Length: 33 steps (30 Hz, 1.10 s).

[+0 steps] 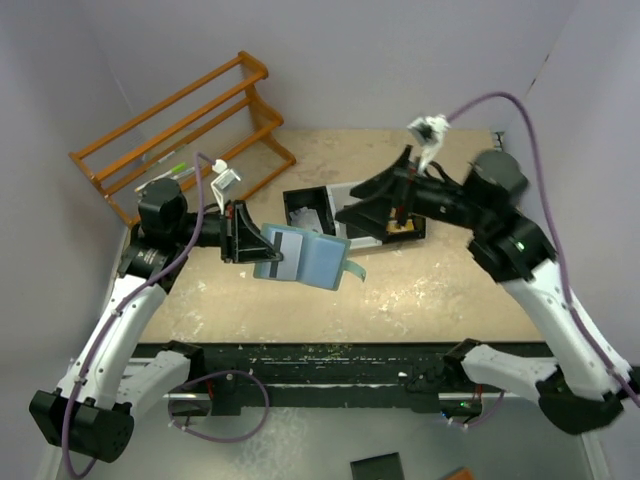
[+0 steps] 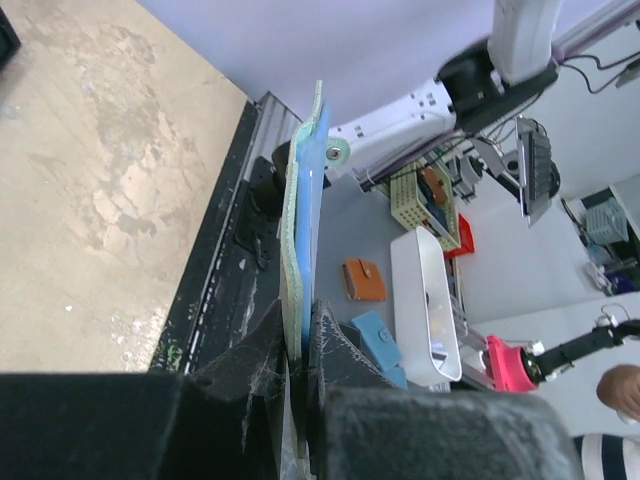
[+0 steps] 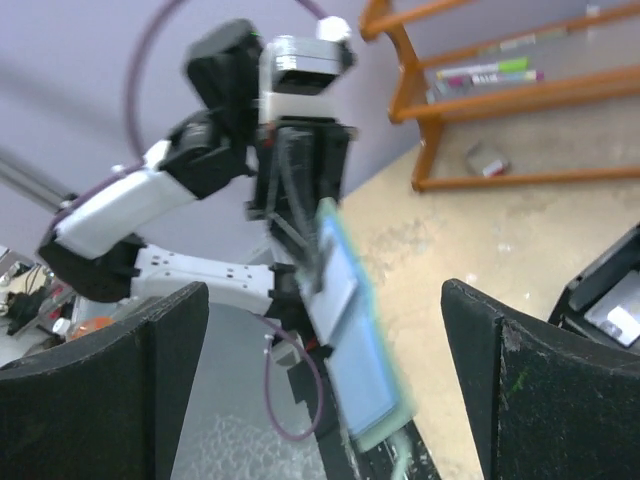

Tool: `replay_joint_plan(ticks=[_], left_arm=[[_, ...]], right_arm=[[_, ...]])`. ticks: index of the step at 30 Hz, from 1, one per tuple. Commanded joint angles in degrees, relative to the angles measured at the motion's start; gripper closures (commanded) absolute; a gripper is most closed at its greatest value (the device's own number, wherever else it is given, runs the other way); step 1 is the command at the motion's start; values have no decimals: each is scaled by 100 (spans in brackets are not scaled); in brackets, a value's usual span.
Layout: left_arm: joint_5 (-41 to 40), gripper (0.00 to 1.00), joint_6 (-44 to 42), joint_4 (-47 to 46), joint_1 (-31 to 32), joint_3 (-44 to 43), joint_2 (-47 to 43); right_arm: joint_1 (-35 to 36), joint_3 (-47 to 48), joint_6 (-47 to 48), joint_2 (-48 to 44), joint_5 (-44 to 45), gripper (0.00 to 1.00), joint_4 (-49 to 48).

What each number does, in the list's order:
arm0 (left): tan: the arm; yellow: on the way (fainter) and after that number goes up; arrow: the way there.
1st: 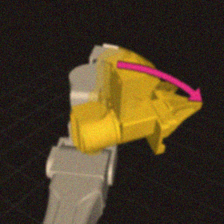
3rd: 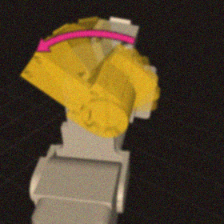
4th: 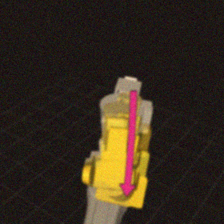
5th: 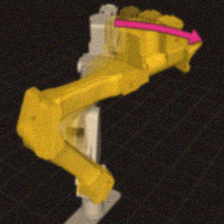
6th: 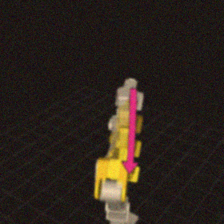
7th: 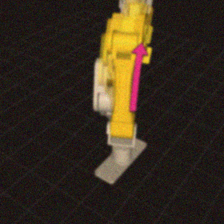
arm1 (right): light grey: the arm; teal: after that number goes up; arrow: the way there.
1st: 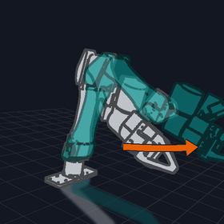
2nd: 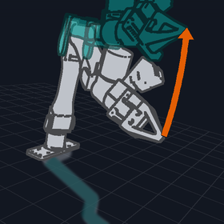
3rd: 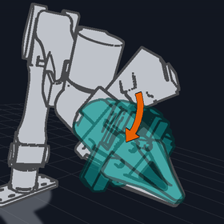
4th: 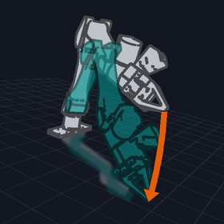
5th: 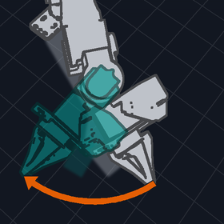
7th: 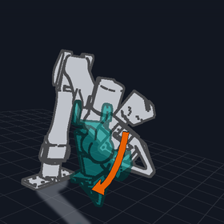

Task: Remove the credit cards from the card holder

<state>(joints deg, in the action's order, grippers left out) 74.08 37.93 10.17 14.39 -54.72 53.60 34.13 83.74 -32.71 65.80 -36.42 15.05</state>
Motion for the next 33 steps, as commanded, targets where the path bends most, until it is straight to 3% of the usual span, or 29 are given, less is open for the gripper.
replay_joint_plan(ticks=[1,4,10,12,17,26,33], left_arm=[[-423,100,209,-392,-18,-380,-122],[-691,100,114,-310,-25,-413,-97],[-1213,100,-303,168,-71,-589,-1],[-1252,100,-281,164,-80,-616,24],[-1220,100,-236,121,-82,-623,62],[-825,100,158,-283,-79,-558,113],[-181,100,1040,-1283,-78,-336,63]], right_arm=[[54,-458,-217,-1045,644,0,-567],[50,-735,-454,-1173,174,2,-765],[58,-1370,-1100,-1107,-365,33,-1667],[112,-1690,-1423,-1007,-592,39,-2088],[452,-2205,-1719,-792,-673,40,-2821],[718,-2265,-1829,-94,-561,43,-3338],[717,-2380,-1878,142,-602,51,-3543]])
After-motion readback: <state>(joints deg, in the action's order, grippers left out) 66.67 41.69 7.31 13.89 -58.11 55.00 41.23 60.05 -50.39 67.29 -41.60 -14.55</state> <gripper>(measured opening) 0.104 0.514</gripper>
